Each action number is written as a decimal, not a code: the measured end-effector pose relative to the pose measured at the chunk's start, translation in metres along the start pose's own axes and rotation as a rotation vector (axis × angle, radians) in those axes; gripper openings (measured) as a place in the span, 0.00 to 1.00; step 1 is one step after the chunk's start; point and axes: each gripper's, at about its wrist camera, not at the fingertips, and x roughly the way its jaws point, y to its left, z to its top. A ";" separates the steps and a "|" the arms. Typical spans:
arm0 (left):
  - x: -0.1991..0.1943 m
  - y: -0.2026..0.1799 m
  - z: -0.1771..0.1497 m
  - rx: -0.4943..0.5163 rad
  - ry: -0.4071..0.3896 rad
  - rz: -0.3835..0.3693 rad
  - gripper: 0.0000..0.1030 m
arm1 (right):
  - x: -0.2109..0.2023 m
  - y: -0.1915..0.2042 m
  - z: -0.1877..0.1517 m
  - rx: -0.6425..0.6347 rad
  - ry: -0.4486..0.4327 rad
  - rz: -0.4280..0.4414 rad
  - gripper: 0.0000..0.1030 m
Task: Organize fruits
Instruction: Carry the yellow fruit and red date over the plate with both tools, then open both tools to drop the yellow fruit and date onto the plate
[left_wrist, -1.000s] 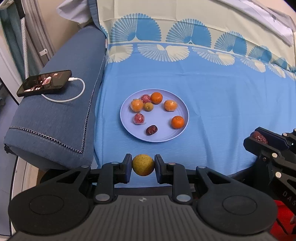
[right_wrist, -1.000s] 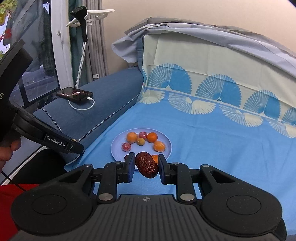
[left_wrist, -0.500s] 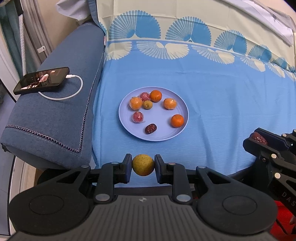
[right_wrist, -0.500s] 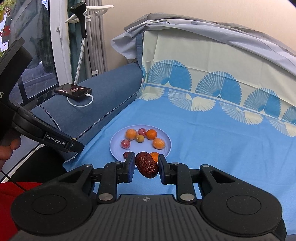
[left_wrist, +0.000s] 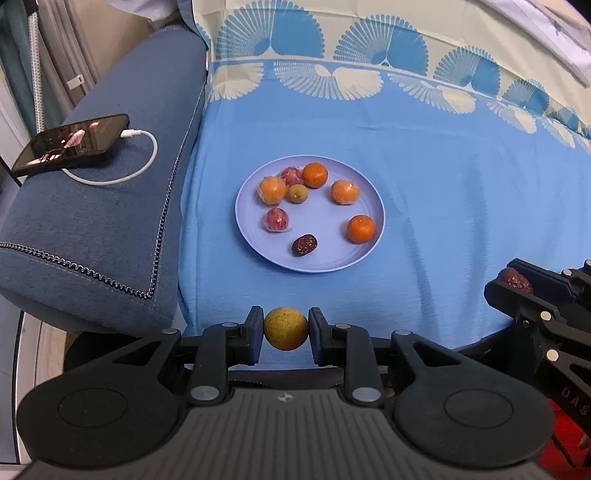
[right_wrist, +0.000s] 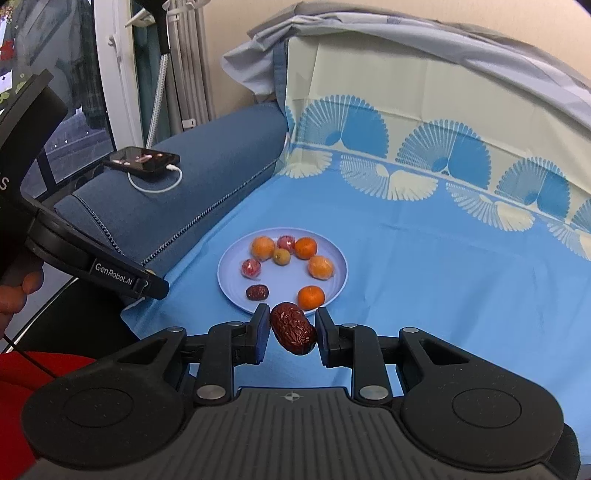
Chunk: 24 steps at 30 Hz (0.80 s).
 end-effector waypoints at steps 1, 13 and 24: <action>0.003 0.001 0.002 -0.003 0.005 0.000 0.27 | 0.003 -0.001 0.000 0.001 0.008 0.000 0.27; 0.051 0.021 0.052 -0.049 0.025 0.014 0.28 | 0.067 -0.009 0.020 -0.010 0.052 0.006 0.27; 0.117 0.011 0.100 0.002 0.068 0.014 0.27 | 0.143 -0.015 0.039 -0.088 0.050 -0.004 0.27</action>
